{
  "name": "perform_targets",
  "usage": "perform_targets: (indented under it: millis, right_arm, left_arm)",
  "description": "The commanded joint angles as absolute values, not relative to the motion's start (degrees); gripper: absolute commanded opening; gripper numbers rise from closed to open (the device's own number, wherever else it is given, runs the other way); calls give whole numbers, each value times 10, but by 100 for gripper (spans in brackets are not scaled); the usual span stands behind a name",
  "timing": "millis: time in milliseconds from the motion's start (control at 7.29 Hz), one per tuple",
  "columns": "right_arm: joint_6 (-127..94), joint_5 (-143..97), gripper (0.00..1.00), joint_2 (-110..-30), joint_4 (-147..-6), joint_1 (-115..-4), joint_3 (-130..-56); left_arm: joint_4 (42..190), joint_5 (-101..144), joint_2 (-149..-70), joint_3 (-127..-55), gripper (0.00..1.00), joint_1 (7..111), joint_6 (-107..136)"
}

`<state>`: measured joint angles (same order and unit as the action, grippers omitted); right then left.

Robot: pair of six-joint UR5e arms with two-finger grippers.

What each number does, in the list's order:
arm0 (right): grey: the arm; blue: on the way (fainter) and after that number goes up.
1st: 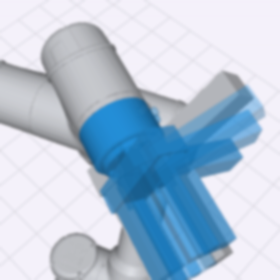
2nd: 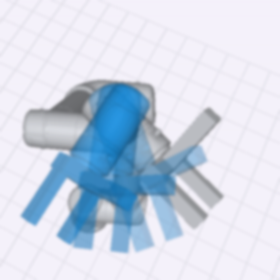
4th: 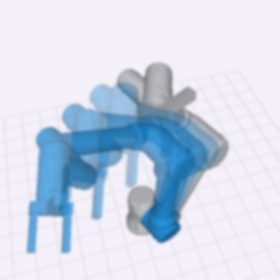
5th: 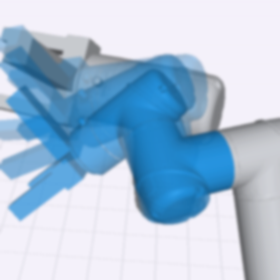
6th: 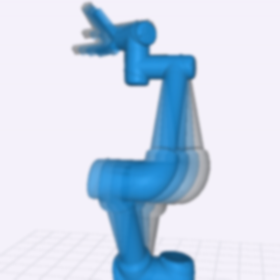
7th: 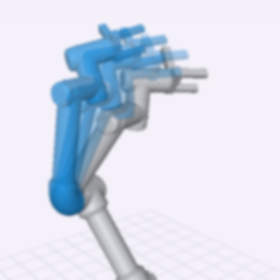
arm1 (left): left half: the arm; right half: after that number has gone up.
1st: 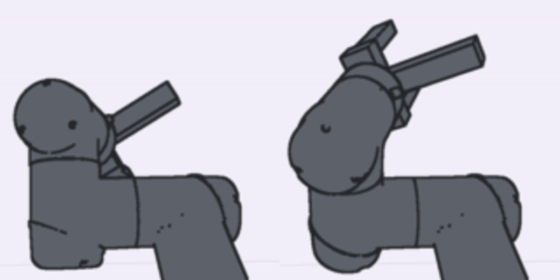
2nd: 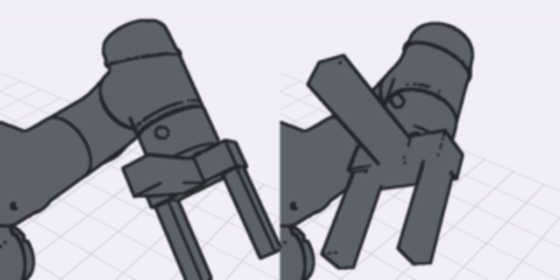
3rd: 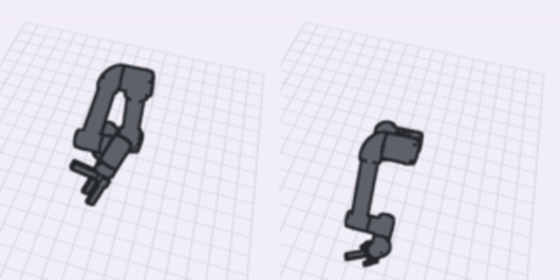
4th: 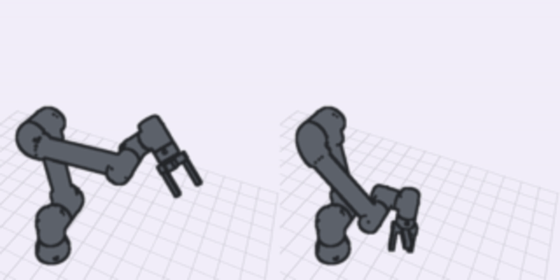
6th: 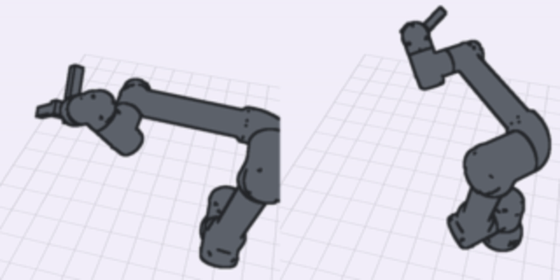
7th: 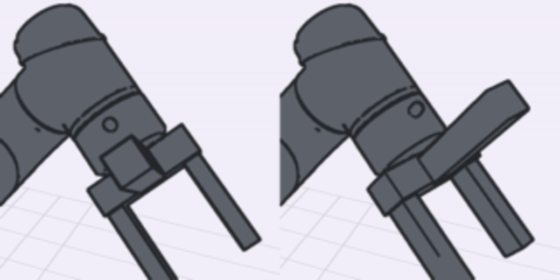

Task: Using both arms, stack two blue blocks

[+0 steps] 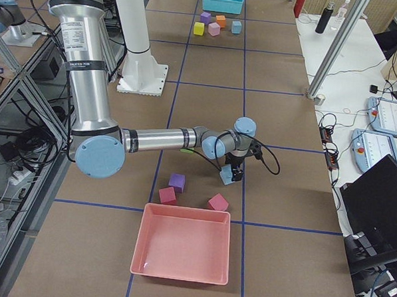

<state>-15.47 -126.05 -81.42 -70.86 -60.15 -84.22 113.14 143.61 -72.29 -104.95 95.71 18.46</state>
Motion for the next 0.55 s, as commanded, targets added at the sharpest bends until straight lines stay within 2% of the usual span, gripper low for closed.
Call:
perform_targets:
  millis: [0,274,411]
  right_arm:
    - [-149,-1256,61,-817,-708,-598,-840]
    - [-149,-1232,54,-817,-709,-592,-840]
    - [-149,-1242,54,-811,-710,-592,-847]
  left_arm:
    - [1130,1436,-723,-1049,98,957,185]
    - [1130,1436,-724,-1049,98,957,185]
    - [1130,1436,-724,-1049,98,957,185]
